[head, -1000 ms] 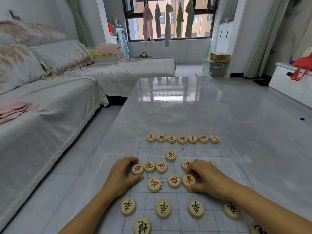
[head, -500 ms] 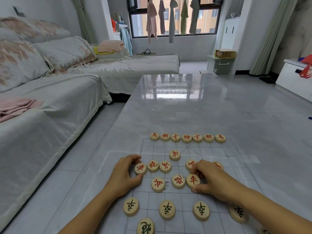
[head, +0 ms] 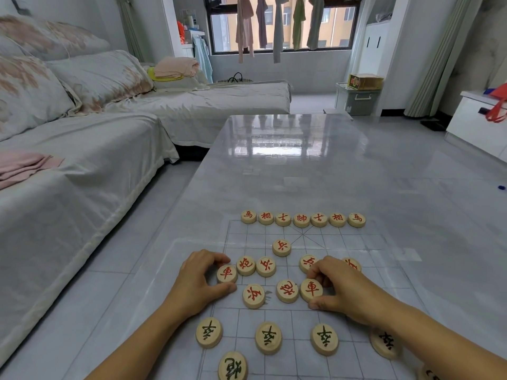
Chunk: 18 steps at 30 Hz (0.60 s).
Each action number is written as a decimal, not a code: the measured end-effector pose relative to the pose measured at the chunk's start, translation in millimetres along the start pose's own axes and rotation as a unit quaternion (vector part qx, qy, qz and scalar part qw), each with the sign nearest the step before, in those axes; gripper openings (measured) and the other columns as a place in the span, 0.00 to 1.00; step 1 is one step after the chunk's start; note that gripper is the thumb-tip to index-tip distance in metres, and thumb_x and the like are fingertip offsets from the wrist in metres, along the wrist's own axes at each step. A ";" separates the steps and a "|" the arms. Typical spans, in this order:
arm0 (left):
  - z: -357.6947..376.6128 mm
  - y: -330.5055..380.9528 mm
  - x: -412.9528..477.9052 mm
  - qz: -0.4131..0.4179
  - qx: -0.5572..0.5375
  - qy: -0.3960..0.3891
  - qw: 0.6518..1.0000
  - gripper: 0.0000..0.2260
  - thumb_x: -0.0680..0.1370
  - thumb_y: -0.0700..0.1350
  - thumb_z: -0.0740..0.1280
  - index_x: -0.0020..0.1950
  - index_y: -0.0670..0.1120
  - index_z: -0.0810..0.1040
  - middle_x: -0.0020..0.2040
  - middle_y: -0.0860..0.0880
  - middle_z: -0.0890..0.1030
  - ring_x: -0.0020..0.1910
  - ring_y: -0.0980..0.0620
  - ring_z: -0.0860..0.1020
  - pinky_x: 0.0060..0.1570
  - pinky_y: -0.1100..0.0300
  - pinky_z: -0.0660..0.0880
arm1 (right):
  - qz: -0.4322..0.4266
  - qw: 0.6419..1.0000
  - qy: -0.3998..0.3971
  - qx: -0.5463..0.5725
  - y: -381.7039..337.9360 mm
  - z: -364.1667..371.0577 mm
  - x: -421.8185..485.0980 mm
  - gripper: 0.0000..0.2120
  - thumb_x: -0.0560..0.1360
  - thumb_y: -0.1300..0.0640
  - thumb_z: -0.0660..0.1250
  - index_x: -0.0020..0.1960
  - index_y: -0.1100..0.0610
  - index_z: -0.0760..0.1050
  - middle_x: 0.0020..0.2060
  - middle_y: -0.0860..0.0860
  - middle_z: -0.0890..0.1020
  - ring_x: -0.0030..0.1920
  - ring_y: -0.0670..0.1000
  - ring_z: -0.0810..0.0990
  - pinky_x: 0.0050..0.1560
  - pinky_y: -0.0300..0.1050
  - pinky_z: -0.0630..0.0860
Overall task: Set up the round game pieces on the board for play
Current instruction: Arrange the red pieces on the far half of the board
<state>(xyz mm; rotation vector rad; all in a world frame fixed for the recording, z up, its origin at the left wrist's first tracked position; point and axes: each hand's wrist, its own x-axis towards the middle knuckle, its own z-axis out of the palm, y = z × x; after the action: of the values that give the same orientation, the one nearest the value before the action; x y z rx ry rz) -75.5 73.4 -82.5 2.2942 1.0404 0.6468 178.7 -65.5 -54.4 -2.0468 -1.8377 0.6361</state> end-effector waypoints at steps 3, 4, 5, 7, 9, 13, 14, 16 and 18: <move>0.1 -0.8 0.8 0.005 0.002 0.000 1.000 0.18 0.67 0.47 0.75 0.54 0.53 0.74 0.51 0.55 0.76 0.53 0.58 0.72 0.56 0.60 0.69 | -0.013 1.000 0.006 -0.013 -0.3 -0.1 -1.3 0.17 0.70 0.46 0.70 0.55 0.46 0.69 0.51 0.43 0.72 0.49 0.42 0.71 0.52 0.38 0.73; 0.2 -1.3 1.0 0.006 0.001 0.000 1.000 0.18 0.67 0.47 0.75 0.54 0.53 0.73 0.50 0.55 0.75 0.53 0.58 0.72 0.55 0.61 0.69 | -0.022 1.000 0.005 -0.020 0.5 -0.7 -2.4 0.17 0.70 0.46 0.70 0.55 0.45 0.69 0.51 0.42 0.72 0.49 0.41 0.71 0.51 0.36 0.72; 0.1 -1.9 0.8 0.005 -0.001 -0.001 1.000 0.18 0.68 0.46 0.75 0.54 0.54 0.73 0.50 0.56 0.75 0.53 0.58 0.72 0.55 0.62 0.69 | -0.032 0.999 0.006 -0.019 2.0 -2.1 -3.1 0.16 0.70 0.45 0.69 0.55 0.43 0.68 0.50 0.40 0.72 0.49 0.40 0.71 0.49 0.35 0.72; -0.1 -3.1 0.5 0.005 -0.005 -0.004 1.000 0.18 0.68 0.46 0.75 0.53 0.54 0.72 0.50 0.57 0.75 0.53 0.58 0.72 0.54 0.62 0.69 | -0.040 0.999 0.029 0.015 8.8 -10.3 -4.0 0.13 0.70 0.44 0.68 0.52 0.38 0.68 0.48 0.38 0.72 0.48 0.37 0.71 0.46 0.31 0.70; -0.1 -4.7 0.6 0.006 -0.004 -0.006 1.000 0.18 0.68 0.45 0.75 0.53 0.55 0.72 0.50 0.57 0.75 0.53 0.59 0.71 0.54 0.63 0.69 | -0.022 0.994 0.094 0.046 25.3 -25.2 -1.5 0.13 0.71 0.48 0.69 0.51 0.38 0.68 0.47 0.38 0.73 0.47 0.36 0.72 0.44 0.29 0.70; 1.4 -6.2 1.8 0.000 -0.007 0.003 1.000 0.16 0.68 0.46 0.75 0.50 0.55 0.73 0.49 0.58 0.75 0.52 0.61 0.72 0.50 0.67 0.68 | 0.101 0.966 0.231 0.053 86.5 -57.4 4.6 0.14 0.72 0.58 0.70 0.57 0.56 0.75 0.48 0.51 0.74 0.46 0.47 0.73 0.46 0.36 0.67; 1.7 -6.4 2.2 -0.004 -0.009 0.007 1.000 0.15 0.68 0.46 0.75 0.49 0.55 0.73 0.49 0.58 0.76 0.52 0.61 0.72 0.50 0.67 0.68 | 0.139 0.962 0.231 0.036 102.3 -60.7 5.0 0.15 0.72 0.57 0.69 0.58 0.58 0.74 0.50 0.52 0.74 0.47 0.49 0.72 0.48 0.39 0.67; 2.3 -6.9 2.7 -0.012 -0.011 0.012 1.000 0.15 0.68 0.46 0.75 0.49 0.55 0.74 0.49 0.58 0.76 0.52 0.61 0.72 0.49 0.68 0.68 | 0.186 0.957 0.223 0.015 125.7 -60.7 7.8 0.18 0.72 0.54 0.69 0.59 0.59 0.74 0.54 0.56 0.75 0.48 0.50 0.72 0.50 0.41 0.68; 2.5 -7.4 2.9 -0.017 -0.016 0.014 1.000 0.15 0.67 0.46 0.76 0.48 0.56 0.74 0.49 0.58 0.76 0.52 0.61 0.72 0.49 0.69 0.68 | 0.195 0.952 0.234 0.028 136.2 -59.5 16.0 0.20 0.72 0.54 0.70 0.61 0.60 0.73 0.56 0.56 0.76 0.49 0.50 0.73 0.50 0.42 0.68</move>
<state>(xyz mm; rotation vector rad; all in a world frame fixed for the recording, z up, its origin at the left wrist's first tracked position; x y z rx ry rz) -76.2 79.1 -88.5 2.2408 1.0721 0.6783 326.6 -63.1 -75.4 -2.2929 -1.1515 0.2514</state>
